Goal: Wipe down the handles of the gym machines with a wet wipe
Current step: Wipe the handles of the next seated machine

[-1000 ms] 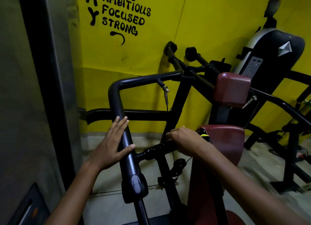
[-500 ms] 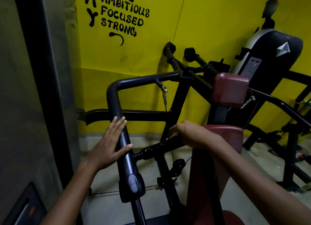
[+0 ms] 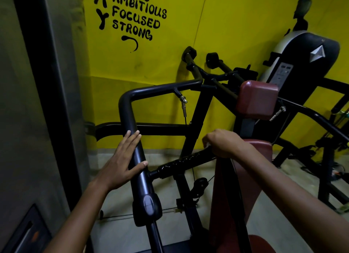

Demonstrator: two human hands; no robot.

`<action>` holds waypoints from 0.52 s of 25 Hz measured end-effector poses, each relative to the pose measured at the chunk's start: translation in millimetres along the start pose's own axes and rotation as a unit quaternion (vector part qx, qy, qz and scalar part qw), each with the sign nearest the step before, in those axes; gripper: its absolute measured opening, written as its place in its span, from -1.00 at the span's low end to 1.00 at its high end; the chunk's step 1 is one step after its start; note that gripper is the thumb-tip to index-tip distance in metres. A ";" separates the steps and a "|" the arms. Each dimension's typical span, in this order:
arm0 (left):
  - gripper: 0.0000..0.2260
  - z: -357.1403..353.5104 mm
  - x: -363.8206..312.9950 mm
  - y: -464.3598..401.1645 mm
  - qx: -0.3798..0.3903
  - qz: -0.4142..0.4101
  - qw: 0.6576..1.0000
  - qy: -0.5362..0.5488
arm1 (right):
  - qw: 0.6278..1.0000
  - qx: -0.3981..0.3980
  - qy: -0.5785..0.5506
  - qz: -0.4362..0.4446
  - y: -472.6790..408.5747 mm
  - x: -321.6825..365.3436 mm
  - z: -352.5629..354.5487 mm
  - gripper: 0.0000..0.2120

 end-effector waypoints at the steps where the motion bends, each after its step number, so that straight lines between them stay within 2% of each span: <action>1: -0.19 0.1 0.3 -0.3 0.002 0.000 1.000 0.000 | 1.000 0.003 0.012 -0.018 -0.2 -1.6 0.6 -0.77; 5: -0.19 0.3 0.2 -0.8 0.005 0.001 1.000 -0.002 | 0.999 0.023 0.024 -0.021 -8.5 12.3 -1.2 -0.76; 13: -0.19 -0.6 1.4 -1.2 0.010 -0.005 1.000 -0.003 | 0.990 0.020 -0.089 0.109 -27.2 94.1 -11.2 -0.73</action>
Point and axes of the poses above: each hand's wrist, its own y-axis away from the middle knuckle, its own z-axis out of the back of the hand, x = y × z, the point moved 4 cm from there along -y, towards the middle knuckle, and after that the axes turned 8 degrees about z, right-handed, at the moved point
